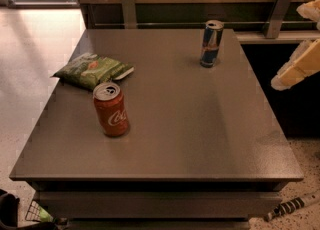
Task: Pick redbull can
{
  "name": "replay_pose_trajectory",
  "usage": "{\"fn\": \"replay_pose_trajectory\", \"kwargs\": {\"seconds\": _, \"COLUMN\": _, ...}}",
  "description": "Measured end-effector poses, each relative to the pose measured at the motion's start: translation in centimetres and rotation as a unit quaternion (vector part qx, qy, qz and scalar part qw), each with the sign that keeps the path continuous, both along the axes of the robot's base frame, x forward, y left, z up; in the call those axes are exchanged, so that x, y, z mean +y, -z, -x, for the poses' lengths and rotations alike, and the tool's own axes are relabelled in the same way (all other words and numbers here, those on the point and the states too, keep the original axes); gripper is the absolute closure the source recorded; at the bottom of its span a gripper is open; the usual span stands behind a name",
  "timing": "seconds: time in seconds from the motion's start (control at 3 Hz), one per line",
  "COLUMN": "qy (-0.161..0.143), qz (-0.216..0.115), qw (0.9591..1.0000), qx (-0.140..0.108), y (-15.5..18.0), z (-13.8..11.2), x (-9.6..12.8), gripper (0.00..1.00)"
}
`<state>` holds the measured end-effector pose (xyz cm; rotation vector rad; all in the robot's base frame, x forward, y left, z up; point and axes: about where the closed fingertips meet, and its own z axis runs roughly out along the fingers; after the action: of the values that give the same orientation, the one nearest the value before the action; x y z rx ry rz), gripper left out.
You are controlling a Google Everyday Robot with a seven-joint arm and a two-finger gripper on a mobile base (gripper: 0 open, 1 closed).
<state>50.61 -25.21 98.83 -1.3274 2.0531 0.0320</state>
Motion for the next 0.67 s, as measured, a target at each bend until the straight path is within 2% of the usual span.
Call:
{"fn": "replay_pose_trajectory", "kwargs": {"seconds": 0.33, "qy": 0.005, "qz": -0.148, "qw": 0.9851, "qx": -0.087, "y": 0.8, "z": -6.7, "x": 0.1, "gripper": 0.00}}
{"fn": "replay_pose_trajectory", "kwargs": {"seconds": 0.67, "qy": 0.006, "qz": -0.270, "qw": 0.9506, "qx": -0.153, "y": 1.0, "z": -11.9, "x": 1.4, "gripper": 0.00}}
